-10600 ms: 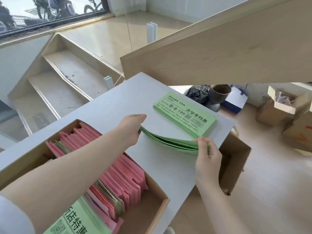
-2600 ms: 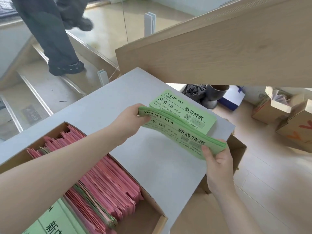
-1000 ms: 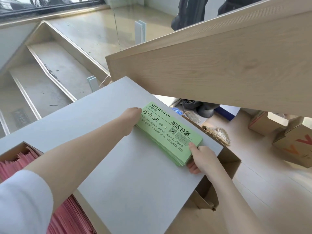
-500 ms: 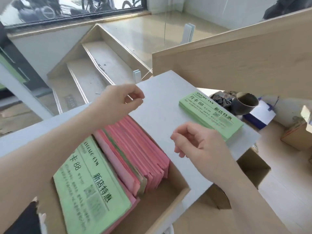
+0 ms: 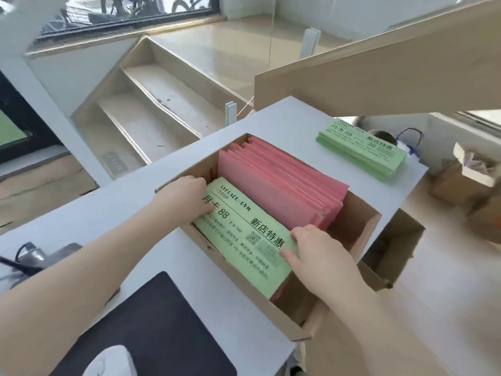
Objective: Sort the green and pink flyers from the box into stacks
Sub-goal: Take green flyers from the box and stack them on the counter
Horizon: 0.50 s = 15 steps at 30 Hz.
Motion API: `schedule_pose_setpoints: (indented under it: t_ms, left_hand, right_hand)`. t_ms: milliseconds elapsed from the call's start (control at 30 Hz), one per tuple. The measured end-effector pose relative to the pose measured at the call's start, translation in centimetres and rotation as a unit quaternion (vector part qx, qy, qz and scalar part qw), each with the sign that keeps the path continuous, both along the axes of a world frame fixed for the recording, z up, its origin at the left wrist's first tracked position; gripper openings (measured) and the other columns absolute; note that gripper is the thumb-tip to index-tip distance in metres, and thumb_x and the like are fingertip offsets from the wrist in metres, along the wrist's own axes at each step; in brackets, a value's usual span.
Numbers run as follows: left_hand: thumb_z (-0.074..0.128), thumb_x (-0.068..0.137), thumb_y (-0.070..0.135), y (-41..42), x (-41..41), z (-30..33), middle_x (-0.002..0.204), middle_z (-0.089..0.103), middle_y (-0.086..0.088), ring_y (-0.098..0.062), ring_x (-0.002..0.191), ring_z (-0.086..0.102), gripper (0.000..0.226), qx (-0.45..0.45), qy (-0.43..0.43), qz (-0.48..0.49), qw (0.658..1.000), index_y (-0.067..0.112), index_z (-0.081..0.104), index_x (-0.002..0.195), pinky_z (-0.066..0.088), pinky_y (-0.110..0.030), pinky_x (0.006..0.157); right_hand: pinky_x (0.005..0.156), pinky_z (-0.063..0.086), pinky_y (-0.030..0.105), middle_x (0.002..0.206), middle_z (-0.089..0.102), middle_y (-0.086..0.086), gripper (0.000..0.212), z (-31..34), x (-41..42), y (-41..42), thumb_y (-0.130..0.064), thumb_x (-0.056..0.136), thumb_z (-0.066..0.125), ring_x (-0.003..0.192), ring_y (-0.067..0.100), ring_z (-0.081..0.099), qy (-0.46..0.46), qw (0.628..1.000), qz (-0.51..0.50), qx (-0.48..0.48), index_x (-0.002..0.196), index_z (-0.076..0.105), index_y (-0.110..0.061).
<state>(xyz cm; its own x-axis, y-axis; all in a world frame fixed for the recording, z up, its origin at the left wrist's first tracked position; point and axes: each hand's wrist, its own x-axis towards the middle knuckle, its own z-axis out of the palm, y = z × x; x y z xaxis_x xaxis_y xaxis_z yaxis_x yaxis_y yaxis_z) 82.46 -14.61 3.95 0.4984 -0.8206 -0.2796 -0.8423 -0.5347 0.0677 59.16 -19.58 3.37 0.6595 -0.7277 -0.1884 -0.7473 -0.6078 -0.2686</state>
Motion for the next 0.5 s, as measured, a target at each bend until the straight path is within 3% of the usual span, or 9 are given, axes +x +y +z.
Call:
schedule_pose_setpoints:
  t_ms: [100,233,367,500]
  left_hand:
    - [0.059,0.085,0.038,-0.2,-0.1,-0.1,0.092,0.054,-0.005,-0.027,0.087,0.051,0.03,0.01,0.006,0.03,0.999,0.011,0.049,0.095,0.04,-0.032,0.068]
    - [0.062,0.084,0.039,-0.1,0.0,-0.2,0.074,0.046,0.001,-0.025,0.081,0.05,0.031,-0.009,0.017,0.038,0.999,0.013,0.046,0.082,0.038,-0.031,0.065]
    - [0.061,0.084,0.04,0.2,0.4,-0.5,0.091,0.057,-0.003,-0.026,0.086,0.055,0.03,-0.069,0.029,0.043,0.996,0.011,0.053,0.087,0.041,-0.032,0.065]
    - [0.051,0.091,0.029,0.6,0.7,-0.2,0.092,0.059,0.001,-0.024,0.088,0.056,0.021,-0.146,0.139,0.048,0.978,0.018,0.054,0.108,0.051,-0.04,0.08]
  right_hand:
    - [0.079,0.046,0.035,0.111,0.051,0.003,0.031,-0.7,0.2,0.5,-0.04,0.092,0.05,0.101,0.025,0.059,0.017,0.999,-0.048,0.011,0.11,0.053,-0.016]
    - [0.084,0.047,0.036,0.111,0.048,0.005,0.042,-1.0,0.6,0.4,-0.044,0.088,0.056,0.104,0.027,0.056,0.022,0.994,-0.088,0.058,0.115,0.052,-0.012]
    - [0.09,0.045,0.034,0.119,0.046,0.011,0.048,-0.6,1.1,0.4,-0.044,0.086,0.061,0.104,0.028,0.056,0.022,0.989,-0.113,0.096,0.118,0.051,-0.009]
    - [0.086,0.042,0.032,0.116,0.051,0.01,0.046,-0.5,1.0,0.7,-0.042,0.084,0.065,0.105,0.026,0.053,0.01,0.988,-0.133,0.079,0.114,0.051,-0.01]
